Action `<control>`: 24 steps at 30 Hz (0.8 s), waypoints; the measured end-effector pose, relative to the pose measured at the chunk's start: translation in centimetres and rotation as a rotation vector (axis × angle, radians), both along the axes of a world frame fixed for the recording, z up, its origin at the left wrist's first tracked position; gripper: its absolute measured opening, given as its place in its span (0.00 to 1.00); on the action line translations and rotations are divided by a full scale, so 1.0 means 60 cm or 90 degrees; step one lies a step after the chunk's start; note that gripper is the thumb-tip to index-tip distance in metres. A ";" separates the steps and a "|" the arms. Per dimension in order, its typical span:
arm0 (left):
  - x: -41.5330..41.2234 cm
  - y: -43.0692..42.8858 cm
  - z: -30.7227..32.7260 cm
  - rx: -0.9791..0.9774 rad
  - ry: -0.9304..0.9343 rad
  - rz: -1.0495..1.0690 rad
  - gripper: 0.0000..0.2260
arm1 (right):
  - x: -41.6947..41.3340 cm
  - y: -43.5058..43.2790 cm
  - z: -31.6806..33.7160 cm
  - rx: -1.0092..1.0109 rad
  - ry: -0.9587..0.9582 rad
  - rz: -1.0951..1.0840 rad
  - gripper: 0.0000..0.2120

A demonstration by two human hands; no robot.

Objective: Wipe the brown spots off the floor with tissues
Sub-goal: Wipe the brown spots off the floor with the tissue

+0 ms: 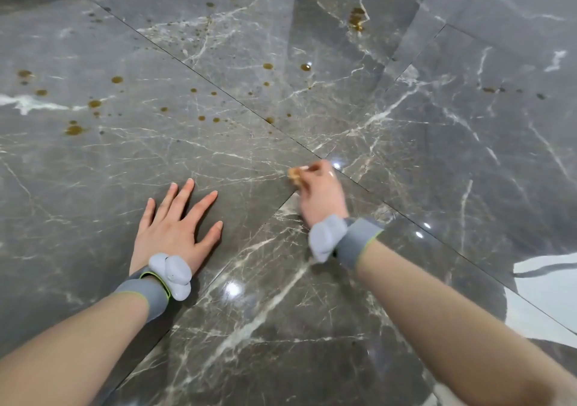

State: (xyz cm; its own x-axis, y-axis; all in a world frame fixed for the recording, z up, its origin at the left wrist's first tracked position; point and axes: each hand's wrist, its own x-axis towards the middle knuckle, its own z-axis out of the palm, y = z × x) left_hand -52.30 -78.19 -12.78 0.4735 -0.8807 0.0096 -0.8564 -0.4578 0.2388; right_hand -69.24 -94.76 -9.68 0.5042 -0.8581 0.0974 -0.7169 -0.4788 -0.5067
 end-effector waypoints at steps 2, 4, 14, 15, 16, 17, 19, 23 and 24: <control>0.003 0.000 0.000 0.002 -0.003 0.002 0.31 | 0.038 0.069 0.002 0.023 -0.007 0.181 0.14; 0.004 0.001 0.000 -0.003 -0.001 0.003 0.31 | 0.030 0.103 -0.004 0.012 -0.010 0.278 0.15; 0.004 0.000 -0.006 0.005 -0.020 0.004 0.27 | -0.211 -0.119 0.013 0.030 0.057 -0.477 0.13; 0.004 0.000 -0.005 0.005 -0.020 0.005 0.27 | -0.195 -0.122 0.013 0.046 0.068 -0.464 0.13; 0.004 -0.001 -0.004 0.006 -0.021 0.006 0.28 | -0.167 -0.118 0.013 0.048 0.066 -0.423 0.13; 0.003 -0.001 -0.004 0.008 -0.021 0.006 0.28 | -0.134 -0.105 0.011 0.042 0.054 -0.352 0.14; 0.002 -0.001 -0.003 0.011 -0.019 0.004 0.30 | -0.063 -0.056 0.004 0.036 0.022 -0.160 0.13; 0.003 -0.002 0.002 0.001 -0.013 0.002 0.31 | 0.017 0.098 0.006 0.080 0.022 0.218 0.14; 0.002 -0.001 0.003 0.003 -0.014 0.001 0.31 | 0.011 0.128 0.009 0.090 0.019 0.286 0.15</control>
State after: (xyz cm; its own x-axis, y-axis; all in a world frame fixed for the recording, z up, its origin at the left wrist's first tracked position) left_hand -52.16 -78.25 -12.57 0.4752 -0.8797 0.0154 -0.8603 -0.4609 0.2177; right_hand -68.55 -87.10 -9.13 0.8292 -0.5584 -0.0253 -0.4703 -0.6725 -0.5715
